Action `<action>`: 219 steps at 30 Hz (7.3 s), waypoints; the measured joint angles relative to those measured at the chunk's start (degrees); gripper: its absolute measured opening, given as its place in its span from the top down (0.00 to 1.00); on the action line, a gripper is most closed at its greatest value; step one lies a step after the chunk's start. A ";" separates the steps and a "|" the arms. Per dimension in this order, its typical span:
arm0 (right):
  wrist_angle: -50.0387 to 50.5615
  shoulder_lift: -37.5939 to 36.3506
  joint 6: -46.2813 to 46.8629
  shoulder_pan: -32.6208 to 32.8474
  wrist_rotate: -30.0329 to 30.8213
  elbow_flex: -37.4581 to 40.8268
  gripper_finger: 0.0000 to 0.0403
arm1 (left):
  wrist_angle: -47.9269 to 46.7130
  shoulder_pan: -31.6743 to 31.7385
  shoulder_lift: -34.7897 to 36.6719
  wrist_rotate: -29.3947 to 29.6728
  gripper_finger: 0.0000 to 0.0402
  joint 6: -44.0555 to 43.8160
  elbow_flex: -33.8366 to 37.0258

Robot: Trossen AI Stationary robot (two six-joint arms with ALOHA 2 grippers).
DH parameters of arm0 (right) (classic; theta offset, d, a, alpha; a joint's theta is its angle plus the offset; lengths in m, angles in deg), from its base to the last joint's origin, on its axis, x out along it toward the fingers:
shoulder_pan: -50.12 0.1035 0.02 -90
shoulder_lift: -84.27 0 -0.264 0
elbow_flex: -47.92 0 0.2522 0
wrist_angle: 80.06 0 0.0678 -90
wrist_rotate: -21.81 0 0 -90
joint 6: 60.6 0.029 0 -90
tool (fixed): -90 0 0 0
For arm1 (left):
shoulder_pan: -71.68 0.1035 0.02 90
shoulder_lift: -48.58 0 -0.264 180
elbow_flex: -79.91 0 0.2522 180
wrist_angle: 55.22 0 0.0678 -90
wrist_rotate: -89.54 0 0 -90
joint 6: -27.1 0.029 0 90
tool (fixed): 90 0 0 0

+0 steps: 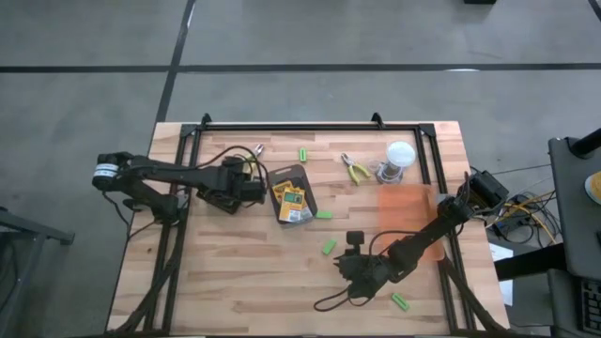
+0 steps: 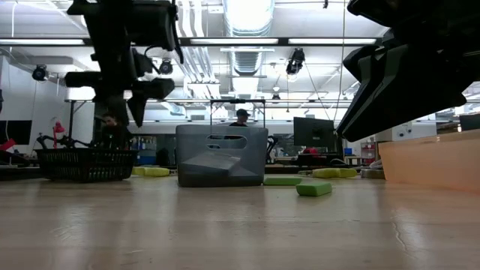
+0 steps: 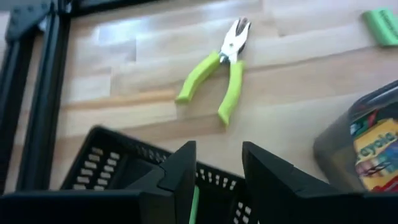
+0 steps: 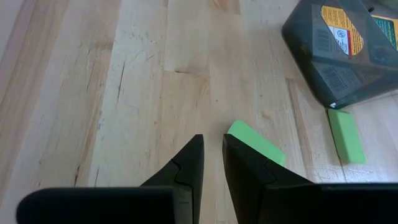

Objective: Pick & Place School Supplies
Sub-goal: Put the light green eraser into the black bin

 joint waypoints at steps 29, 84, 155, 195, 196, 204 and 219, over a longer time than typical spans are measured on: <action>0.00 0.00 0.01 0.01 0.00 0.00 0.86 | 19.03 -4.73 -0.05 -2.78 0.66 30.41 0.98; 0.00 -0.01 -0.22 0.00 -2.27 0.02 0.86 | 30.82 -31.21 24.36 -1.69 0.66 73.51 0.04; -2.21 0.19 -3.06 -1.37 0.57 0.02 0.86 | 5.45 -31.17 32.57 5.02 0.66 25.54 13.05; -2.63 0.23 -40.12 -1.74 2.25 0.02 0.86 | 5.63 -31.21 32.52 4.59 0.66 35.99 13.18; -2.82 0.23 -39.59 -1.74 2.25 0.02 0.86 | 5.62 -31.21 32.52 4.59 0.66 36.00 13.18; -5.93 0.30 -11.97 -1.72 -0.19 0.02 0.86 | 5.63 -31.21 32.52 4.59 0.66 36.01 13.18; -10.32 0.34 22.69 -1.81 -2.07 0.00 0.86 | 5.63 -31.17 32.52 4.58 0.66 36.01 13.18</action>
